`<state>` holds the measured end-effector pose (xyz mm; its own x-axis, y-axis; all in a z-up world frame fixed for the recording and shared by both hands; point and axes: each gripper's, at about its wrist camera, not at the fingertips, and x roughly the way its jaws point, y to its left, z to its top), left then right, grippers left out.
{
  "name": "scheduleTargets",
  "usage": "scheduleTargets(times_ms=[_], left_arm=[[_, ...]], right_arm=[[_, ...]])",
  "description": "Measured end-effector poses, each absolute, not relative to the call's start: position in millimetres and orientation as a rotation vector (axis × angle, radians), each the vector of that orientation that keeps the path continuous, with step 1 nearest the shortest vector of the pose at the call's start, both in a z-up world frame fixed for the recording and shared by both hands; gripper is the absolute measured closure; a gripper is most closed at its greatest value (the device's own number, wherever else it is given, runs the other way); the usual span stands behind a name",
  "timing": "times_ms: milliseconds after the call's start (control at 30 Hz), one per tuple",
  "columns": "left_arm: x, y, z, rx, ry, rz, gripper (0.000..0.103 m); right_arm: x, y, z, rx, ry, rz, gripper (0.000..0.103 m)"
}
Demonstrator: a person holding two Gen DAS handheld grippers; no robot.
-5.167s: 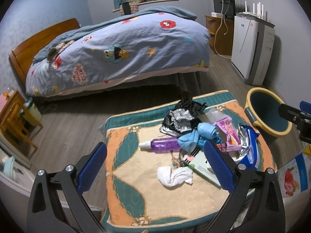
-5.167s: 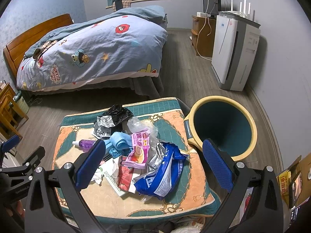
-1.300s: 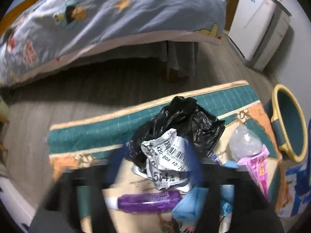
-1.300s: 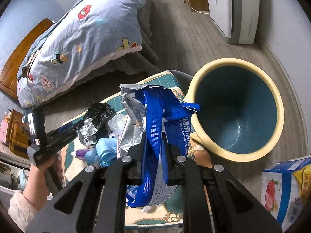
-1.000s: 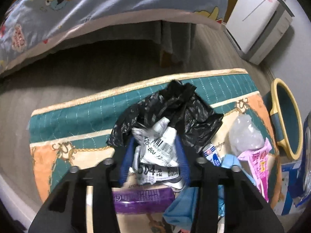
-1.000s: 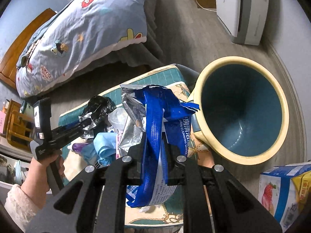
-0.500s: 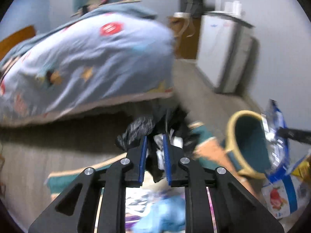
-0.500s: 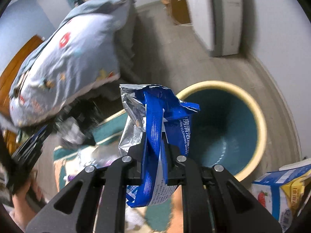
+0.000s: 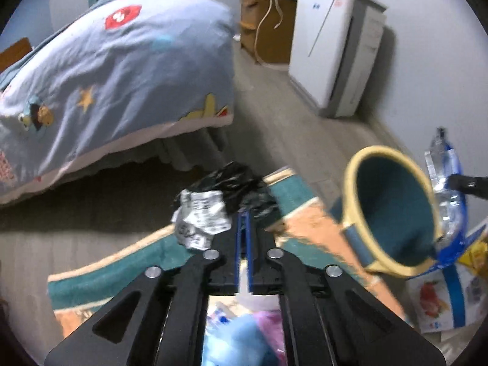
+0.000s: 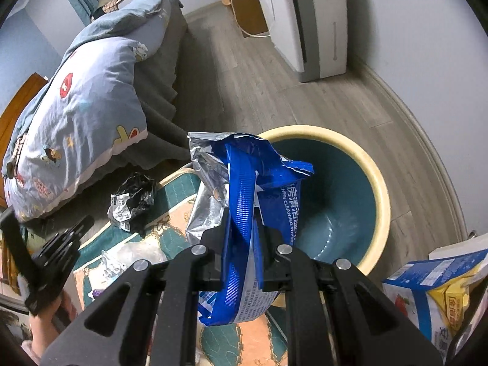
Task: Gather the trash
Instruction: 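Carry the snack bag over the wastebasket and open the right gripper while the left drops the black bag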
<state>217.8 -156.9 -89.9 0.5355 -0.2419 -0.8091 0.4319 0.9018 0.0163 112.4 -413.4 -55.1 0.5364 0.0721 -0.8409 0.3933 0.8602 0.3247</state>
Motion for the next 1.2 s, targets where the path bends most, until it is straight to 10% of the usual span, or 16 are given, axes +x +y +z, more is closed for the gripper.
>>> scheduleTargets(times_ms=[100, 300, 467, 600, 1200], left_arm=[[231.1, -154.6, -106.5, 0.259, 0.944, -0.377, 0.047], [267.9, -142.1, -139.3, 0.247, 0.993, -0.292, 0.031], [288.0, -139.4, -167.6, 0.197, 1.077, -0.296, 0.031], [286.0, -146.5, -179.7, 0.232, 1.097, -0.323, 0.059], [194.7, -275.0, -85.7, 0.345, 0.781, -0.654, 0.063]], right_arm=[[121.7, -416.0, -57.8, 0.493, 0.999, -0.209, 0.091], [133.3, -423.9, -68.5, 0.514, 1.012, -0.209, 0.091], [136.6, -428.0, -76.7, 0.496, 1.030, -0.224, 0.091], [138.0, -436.2, -89.4, 0.506, 1.065, -0.249, 0.091], [115.4, -485.1, -98.1, 0.537, 1.048, -0.463, 0.090]])
